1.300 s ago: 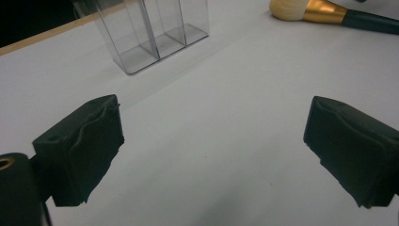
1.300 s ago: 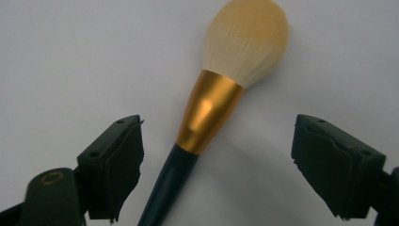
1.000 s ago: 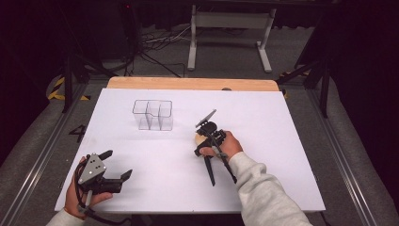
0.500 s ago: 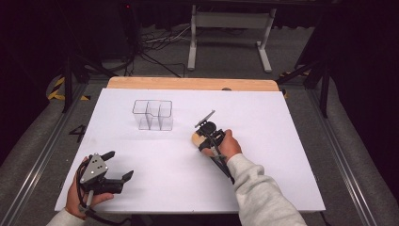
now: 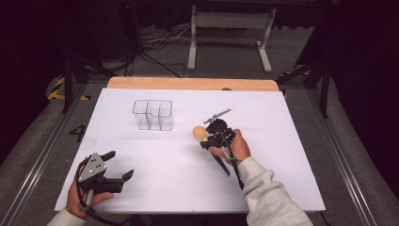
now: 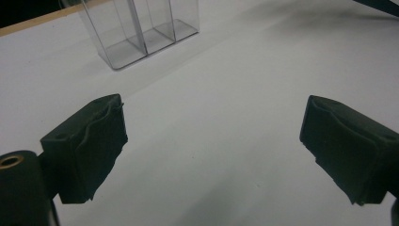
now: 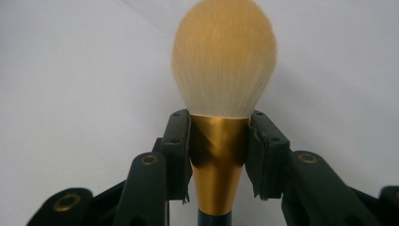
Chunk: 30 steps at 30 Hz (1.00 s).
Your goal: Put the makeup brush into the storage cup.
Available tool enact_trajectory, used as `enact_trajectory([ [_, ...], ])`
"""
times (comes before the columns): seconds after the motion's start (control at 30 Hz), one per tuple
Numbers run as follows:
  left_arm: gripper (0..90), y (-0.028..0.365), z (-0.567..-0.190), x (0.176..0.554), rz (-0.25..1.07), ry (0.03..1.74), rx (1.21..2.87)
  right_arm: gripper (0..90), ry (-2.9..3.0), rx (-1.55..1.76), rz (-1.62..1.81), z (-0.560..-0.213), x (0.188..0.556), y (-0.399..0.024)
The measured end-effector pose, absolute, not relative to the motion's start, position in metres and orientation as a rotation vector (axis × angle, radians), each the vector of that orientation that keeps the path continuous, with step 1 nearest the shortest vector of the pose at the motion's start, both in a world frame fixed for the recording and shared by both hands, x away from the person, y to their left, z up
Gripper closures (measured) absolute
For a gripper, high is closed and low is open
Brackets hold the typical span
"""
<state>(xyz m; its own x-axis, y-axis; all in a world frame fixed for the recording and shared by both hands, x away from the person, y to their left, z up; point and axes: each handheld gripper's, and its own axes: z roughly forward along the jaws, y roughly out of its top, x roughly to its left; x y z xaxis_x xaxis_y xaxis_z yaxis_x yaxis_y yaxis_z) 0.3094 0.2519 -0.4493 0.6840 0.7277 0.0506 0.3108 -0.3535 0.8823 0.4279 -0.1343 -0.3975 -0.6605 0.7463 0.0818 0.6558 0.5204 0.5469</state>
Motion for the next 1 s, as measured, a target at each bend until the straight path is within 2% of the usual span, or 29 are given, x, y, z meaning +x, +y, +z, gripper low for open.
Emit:
enact_trajectory([
  [0.4,9.2,0.246,-0.439,0.316,0.500,0.816,1.865,64.5,2.377,1.098,1.201,-0.377,0.395,-0.175],
  [0.53,9.8,0.234,-0.433,0.319,0.468,0.786,1.845,64.5,2.306,1.073,1.279,-0.377,0.387,-0.181],
  [0.7,12.1,0.214,-0.437,0.325,0.363,0.761,1.847,64.5,2.213,1.020,1.401,-0.375,0.379,-0.186],
  [1.0,12.6,0.169,-0.431,0.330,0.343,0.651,1.892,64.5,2.147,0.876,1.527,-0.369,0.363,-0.178],
])
